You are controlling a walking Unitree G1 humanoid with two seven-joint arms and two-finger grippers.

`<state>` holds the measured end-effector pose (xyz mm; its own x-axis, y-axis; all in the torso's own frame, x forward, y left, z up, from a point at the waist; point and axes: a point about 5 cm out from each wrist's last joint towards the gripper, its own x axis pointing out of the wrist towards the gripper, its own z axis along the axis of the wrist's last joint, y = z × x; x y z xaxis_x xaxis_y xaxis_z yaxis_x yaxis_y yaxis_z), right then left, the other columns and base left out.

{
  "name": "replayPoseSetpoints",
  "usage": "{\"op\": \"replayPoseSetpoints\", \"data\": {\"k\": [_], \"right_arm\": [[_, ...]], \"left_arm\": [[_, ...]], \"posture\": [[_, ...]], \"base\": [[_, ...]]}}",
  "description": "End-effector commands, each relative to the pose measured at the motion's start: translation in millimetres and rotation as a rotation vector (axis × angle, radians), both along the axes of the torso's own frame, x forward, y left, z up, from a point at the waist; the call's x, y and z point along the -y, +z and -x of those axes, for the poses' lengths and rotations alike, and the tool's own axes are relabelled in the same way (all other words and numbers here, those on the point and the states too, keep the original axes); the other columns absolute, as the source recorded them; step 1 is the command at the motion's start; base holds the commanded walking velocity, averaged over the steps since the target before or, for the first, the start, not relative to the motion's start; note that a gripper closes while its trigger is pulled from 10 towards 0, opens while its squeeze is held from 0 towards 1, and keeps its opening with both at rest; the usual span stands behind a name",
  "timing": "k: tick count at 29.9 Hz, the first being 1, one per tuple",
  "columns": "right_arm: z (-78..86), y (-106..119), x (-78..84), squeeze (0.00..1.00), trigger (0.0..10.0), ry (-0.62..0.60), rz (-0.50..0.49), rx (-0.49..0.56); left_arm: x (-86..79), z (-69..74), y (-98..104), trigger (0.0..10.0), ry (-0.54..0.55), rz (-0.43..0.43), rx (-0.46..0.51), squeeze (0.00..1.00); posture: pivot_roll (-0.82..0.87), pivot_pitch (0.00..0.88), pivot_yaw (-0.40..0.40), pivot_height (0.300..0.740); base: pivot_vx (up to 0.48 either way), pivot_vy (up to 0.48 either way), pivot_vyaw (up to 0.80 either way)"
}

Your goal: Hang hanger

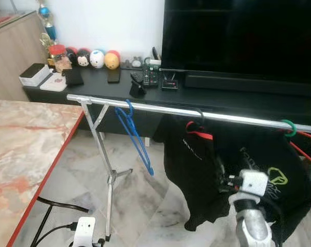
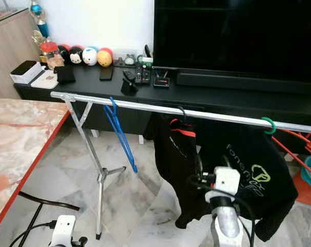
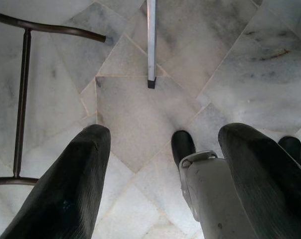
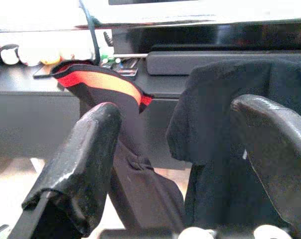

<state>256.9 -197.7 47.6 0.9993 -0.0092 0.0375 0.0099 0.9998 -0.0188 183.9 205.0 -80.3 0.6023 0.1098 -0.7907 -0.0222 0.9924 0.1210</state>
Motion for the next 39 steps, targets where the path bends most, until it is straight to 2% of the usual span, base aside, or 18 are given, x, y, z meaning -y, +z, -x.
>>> {"op": "replayPoseSetpoints", "data": {"k": [1,3,5,8,10,12,18,20,23,26,32,37,39], "right_arm": [[-10.4,0.5,-3.3,0.0,10.0,0.056,0.028,-0.059],[-16.1,1.8,-4.2,0.0,10.0,0.077,0.03,-0.068],[-24.9,-3.3,-6.1,0.0,10.0,0.126,0.05,-0.158],[-30.3,-5.9,-6.6,0.0,10.0,0.161,0.092,-0.212],[-34.9,-2.8,-8.0,0.0,10.0,0.186,0.062,-0.225],[-44.8,0.0,-8.8,0.0,10.0,0.243,0.096,-0.286],[-55.4,-3.7,-9.0,0.0,10.0,0.311,0.118,-0.394],[-60.3,-2.4,-7.9,0.0,10.0,0.296,0.117,-0.404],[-68.1,2.7,-8.7,0.0,10.0,0.282,0.08,-0.401],[-72.6,7.1,-10.4,0.0,10.0,0.283,0.086,-0.39],[-81.3,23.7,-8.2,0.0,10.0,0.227,0.047,-0.261],[-76.5,29.8,-6.7,0.0,10.0,0.214,0.027,-0.168],[-63.5,28.8,-5.2,0.0,10.0,0.2,0.002,-0.105]], "left_arm": [[-0.3,0.3,-0.2,10.0,-0.011,-0.009,-0.003,0.0],[0.0,-0.1,0.0,10.0,-0.011,-0.008,-0.002,0.0],[0.3,-1.1,0.4,10.0,-0.006,-0.005,0.002,0.0],[0.6,-1.6,0.6,10.0,-0.005,-0.004,0.004,0.0],[0.6,-1.7,0.6,10.0,0.001,-0.003,0.004,0.0],[0.2,-1.2,0.4,10.0,0.004,-0.002,0.002,0.0],[0.7,-0.2,-0.1,10.0,0.005,0.0,0.0,0.0],[1.7,-0.5,0.0,10.0,0.005,0.002,0.003,0.0],[2.7,-1.4,0.2,10.0,0.005,0.004,0.006,0.0],[2.7,-2.1,0.6,10.0,0.007,0.004,0.009,0.0],[2.3,-2.5,0.9,10.0,0.01,0.006,0.013,0.0],[3.3,-3.1,1.1,10.0,0.002,0.008,0.013,0.0],[4.2,-3.3,1.1,10.0,-0.002,0.007,0.014,0.0]], "posture": [[-0.05,0.0,0.0,0.74],[-0.05,0.0,-0.001,0.74],[-0.05,0.0,-0.001,0.74],[-0.04,0.0,0.001,0.74],[-0.04,0.0,0.0,0.74],[-0.04,0.0,0.0,0.74],[-0.04,0.0,0.002,0.74],[-0.04,0.0,0.002,0.74],[-0.03,0.0,0.0,0.74],[-0.03,0.0,-0.002,0.74],[-0.03,0.001,-0.007,0.74],[-0.03,0.001,-0.008,0.74],[-0.03,0.002,-0.008,0.74]], "base": [[0.0,0.0,0.0],[0.0,0.0,0.0],[0.0,0.0,0.0],[0.0,0.0,0.0],[0.0,0.0,0.0],[0.0,0.0,0.0],[0.0,0.0,0.0],[0.0,0.0,0.0],[0.0,0.0,0.0],[0.0,0.0,0.0],[0.0,0.0,0.0],[0.0,0.0,0.0],[0.0,0.0,0.0]]}}
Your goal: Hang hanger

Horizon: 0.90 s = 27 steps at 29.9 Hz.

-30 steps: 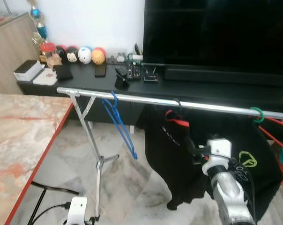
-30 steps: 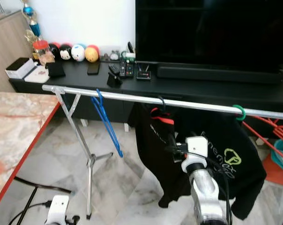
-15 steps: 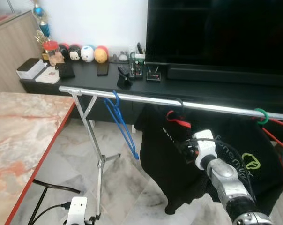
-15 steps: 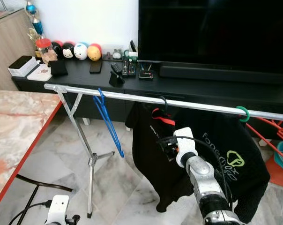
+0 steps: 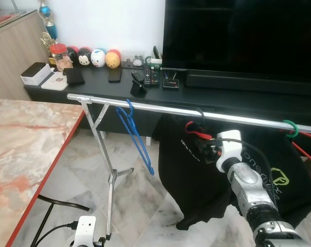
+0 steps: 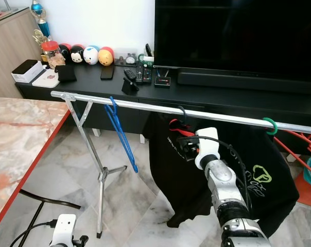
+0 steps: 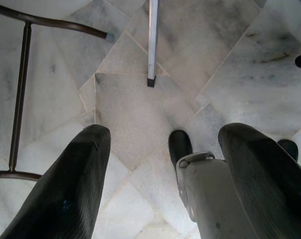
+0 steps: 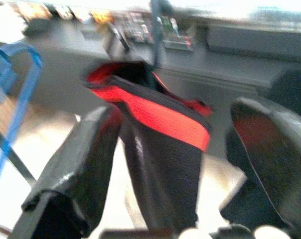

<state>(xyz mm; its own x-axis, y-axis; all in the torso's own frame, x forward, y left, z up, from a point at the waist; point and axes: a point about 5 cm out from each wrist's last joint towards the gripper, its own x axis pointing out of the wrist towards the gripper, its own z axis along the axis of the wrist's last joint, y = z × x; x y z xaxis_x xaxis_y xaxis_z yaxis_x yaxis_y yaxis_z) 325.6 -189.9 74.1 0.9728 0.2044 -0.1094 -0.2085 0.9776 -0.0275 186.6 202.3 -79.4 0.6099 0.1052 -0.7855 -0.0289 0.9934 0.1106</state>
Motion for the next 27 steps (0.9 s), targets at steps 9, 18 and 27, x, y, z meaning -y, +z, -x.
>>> {"op": "replayPoseSetpoints", "data": {"k": [9,18,27], "right_arm": [[39.6,1.1,-2.7,0.0,10.0,-0.061,-0.079,0.15],[39.4,68.2,-0.5,0.0,10.0,-0.11,-0.081,0.459],[40.1,62.1,-12.4,0.0,10.0,-0.084,-0.062,0.416]], "left_arm": [[0.8,-1.0,0.7,10.0,-0.008,-0.005,0.013,0.0],[-1.7,-4.9,3.5,10.0,-0.001,-0.015,0.038,0.0],[0.2,-6.7,4.2,10.0,-0.003,-0.014,0.047,0.0]], "posture": [[-0.03,0.001,-0.005,0.74],[-0.04,0.0,0.001,0.74],[-0.03,0.0,-0.002,0.74]], "base": [[0.0,0.0,0.0],[0.0,0.0,0.0],[0.08,0.0,0.0]]}}
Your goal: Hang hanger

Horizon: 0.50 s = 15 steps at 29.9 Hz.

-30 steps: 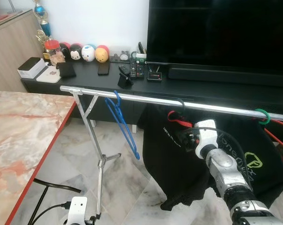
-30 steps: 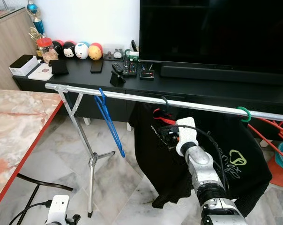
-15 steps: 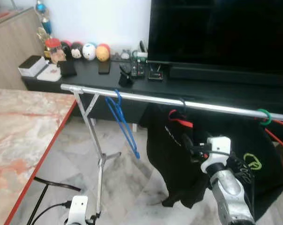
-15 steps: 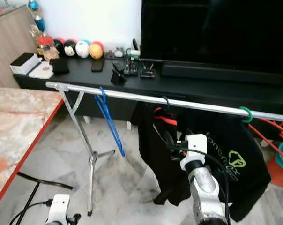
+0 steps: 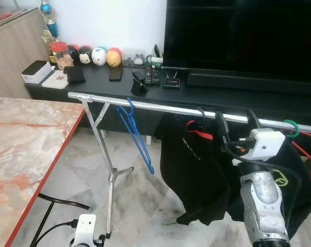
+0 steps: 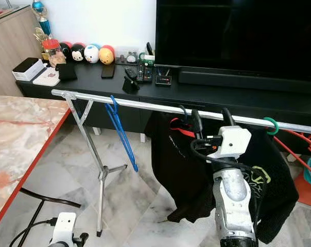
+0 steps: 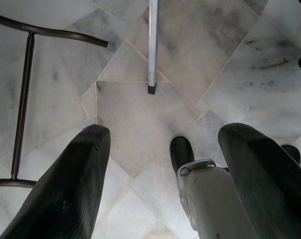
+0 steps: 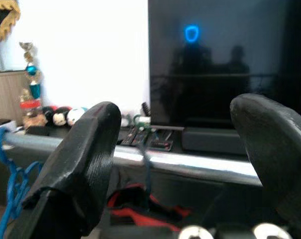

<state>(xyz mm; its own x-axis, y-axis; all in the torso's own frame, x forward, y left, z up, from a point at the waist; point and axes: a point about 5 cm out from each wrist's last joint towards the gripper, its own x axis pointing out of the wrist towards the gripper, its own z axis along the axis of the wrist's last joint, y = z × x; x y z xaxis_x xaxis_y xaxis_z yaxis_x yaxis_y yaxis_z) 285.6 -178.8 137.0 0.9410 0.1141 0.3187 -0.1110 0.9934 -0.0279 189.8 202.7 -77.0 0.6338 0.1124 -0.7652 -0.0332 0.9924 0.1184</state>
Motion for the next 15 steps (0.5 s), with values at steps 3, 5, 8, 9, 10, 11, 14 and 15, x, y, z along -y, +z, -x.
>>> {"op": "replayPoseSetpoints", "data": {"k": [3,5,8,9,10,11,14,15], "right_arm": [[-0.2,0.9,-2.5,0.0,10.0,0.006,0.004,-0.014],[-0.8,1.8,-2.4,0.0,10.0,0.009,0.007,-0.013],[-2.3,6.0,-0.7,0.0,10.0,0.006,0.009,-0.001],[-2.6,6.9,-0.6,0.0,10.0,0.005,0.009,0.003],[-3.0,8.5,-0.6,0.0,10.0,0.005,0.009,0.007],[-3.0,8.5,-0.6,0.0,10.0,0.005,0.009,0.007],[-3.5,10.7,-1.2,0.0,10.0,0.008,0.01,0.013],[-3.3,10.8,-1.2,0.0,10.0,0.008,0.01,0.013]], "left_arm": [[-0.2,-2.4,1.4,10.0,-0.001,-0.007,0.012,0.0],[-0.3,-2.0,1.2,10.0,-0.001,-0.008,0.009,0.0],[-0.1,-0.9,0.4,10.0,0.001,-0.008,0.001,0.0],[0.0,-0.7,0.2,10.0,0.0,-0.008,0.0,0.0],[0.0,-0.5,0.1,10.0,0.0,-0.008,-0.002,0.0],[0.0,-0.5,0.1,10.0,0.0,-0.008,-0.002,0.0],[-0.5,-0.3,0.0,10.0,0.001,-0.008,-0.003,0.0],[-0.6,-0.1,0.0,10.0,0.001,-0.008,-0.003,0.0]], "posture": [[-0.03,0.0,-0.002,0.74],[-0.03,0.0,-0.003,0.74],[-0.04,0.0,-0.003,0.74],[-0.04,0.0,-0.003,0.74],[-0.04,0.0,-0.003,0.74],[-0.04,0.0,-0.003,0.74],[-0.04,0.0,-0.004,0.74],[-0.04,0.0,-0.004,0.74]], "base": [[0.252,0.0,0.0],[0.255,0.0,0.0],[0.259,0.0,0.0],[0.259,0.0,0.0],[0.27,0.0,0.0],[0.27,0.0,0.0],[0.273,0.0,0.0],[0.277,0.0,0.0]]}}
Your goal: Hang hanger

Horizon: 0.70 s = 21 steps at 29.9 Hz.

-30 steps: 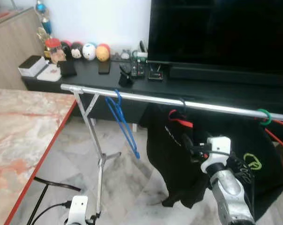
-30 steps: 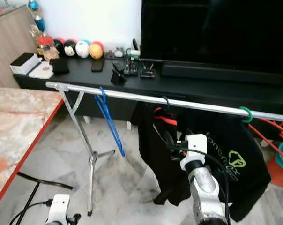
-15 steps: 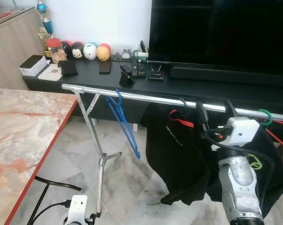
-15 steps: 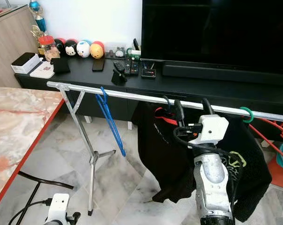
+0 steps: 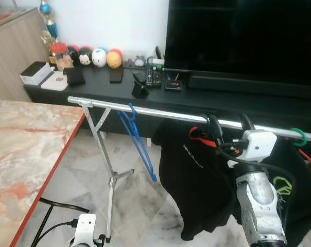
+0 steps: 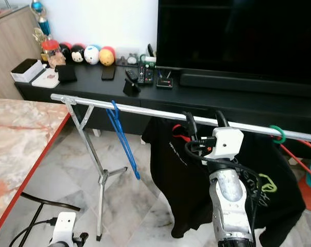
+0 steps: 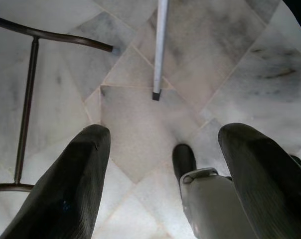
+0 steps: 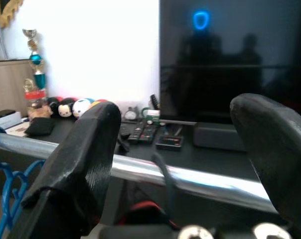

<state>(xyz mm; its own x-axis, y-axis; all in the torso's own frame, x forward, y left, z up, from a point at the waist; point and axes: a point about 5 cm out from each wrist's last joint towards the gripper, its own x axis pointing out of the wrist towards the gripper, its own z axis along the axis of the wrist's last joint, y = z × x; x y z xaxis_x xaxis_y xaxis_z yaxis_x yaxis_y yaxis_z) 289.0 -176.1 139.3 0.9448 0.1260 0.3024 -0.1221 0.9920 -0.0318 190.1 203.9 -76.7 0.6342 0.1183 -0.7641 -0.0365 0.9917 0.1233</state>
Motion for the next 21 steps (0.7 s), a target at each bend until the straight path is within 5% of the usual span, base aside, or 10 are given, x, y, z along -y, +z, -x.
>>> {"op": "replayPoseSetpoints", "data": {"k": [1,13,21], "right_arm": [[0.1,8.6,1.6,0.0,10.0,-0.003,0.004,0.03],[8.2,13.7,3.2,0.0,10.0,-0.006,0.014,0.042],[49.6,3.9,14.9,0.0,10.0,0.038,0.122,-0.103]], "left_arm": [[0.7,0.3,-0.4,10.0,-0.002,-0.003,-0.004,0.0],[-0.2,1.7,-0.9,10.0,-0.001,-0.008,-0.006,0.0],[-3.4,7.3,-3.2,10.0,0.001,-0.014,-0.024,0.0]], "posture": [[-0.04,0.0,-0.005,0.74],[-0.04,0.0,-0.005,0.74],[-0.05,0.002,-0.006,0.74]], "base": [[0.277,0.0,0.0],[0.043,0.0,0.0],[0.0,0.0,0.0]]}}
